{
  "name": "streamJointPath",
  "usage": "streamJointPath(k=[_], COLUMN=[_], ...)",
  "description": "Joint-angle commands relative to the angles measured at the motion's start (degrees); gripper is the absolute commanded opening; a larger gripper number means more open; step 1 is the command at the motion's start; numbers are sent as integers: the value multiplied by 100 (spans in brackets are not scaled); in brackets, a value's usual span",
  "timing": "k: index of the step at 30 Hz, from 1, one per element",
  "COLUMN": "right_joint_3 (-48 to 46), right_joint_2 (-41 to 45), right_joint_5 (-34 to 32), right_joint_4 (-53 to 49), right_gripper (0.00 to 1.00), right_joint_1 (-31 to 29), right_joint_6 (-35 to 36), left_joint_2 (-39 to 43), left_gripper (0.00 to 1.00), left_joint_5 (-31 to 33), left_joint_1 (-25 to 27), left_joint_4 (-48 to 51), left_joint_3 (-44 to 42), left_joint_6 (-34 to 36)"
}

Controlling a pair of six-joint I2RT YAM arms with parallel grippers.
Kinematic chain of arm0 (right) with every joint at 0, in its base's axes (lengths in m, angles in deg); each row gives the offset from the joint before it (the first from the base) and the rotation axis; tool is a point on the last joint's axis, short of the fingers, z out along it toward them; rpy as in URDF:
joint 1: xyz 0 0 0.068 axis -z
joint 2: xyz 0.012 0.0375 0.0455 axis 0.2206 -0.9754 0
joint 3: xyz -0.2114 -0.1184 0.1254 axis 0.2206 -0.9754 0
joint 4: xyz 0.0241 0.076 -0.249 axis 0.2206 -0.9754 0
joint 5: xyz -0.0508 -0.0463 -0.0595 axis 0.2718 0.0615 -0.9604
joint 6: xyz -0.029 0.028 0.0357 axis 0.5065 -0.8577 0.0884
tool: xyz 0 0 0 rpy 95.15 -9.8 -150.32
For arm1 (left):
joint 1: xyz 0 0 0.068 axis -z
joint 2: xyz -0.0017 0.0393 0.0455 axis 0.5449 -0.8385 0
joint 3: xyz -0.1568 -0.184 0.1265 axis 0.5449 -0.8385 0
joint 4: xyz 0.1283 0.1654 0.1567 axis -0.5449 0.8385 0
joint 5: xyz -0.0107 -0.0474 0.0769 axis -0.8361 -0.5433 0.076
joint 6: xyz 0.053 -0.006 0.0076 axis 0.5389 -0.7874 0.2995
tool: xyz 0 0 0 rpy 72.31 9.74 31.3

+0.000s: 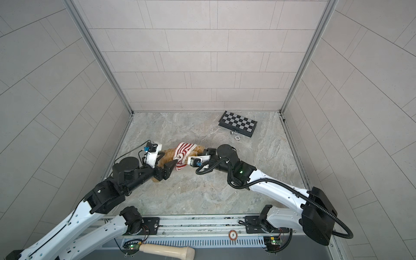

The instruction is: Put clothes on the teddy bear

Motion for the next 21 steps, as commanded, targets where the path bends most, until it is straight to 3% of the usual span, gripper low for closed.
streamJointPath(k=[1,5,9,13,21], right_joint_3=[-221,-383,-515,-568,-598], right_joint_2=[124,114,200,211,211], right_joint_5=[-131,-128,-303,-466,-532], right_joint_4=[1101,1331,1354,1210,1232], right_gripper=[0,0,0,0,0], right_joint_1=[-40,-131,-303,-418,-454], right_joint_6=[412,500,730,928,1013], left_joint_2=[172,-158,-755,-1164,-1376], left_gripper=[84,79,59,45,36], left_joint_5=[-921,-1048,-1249,-1269,-1238], left_joint_1=[-354,-491,-501,-505,-601], left_joint_4=[569,739,625,599,619], left_joint_3=[400,819,987,1016,839], left_joint_6=[-639,-1099,-1607,-1746,-1791])
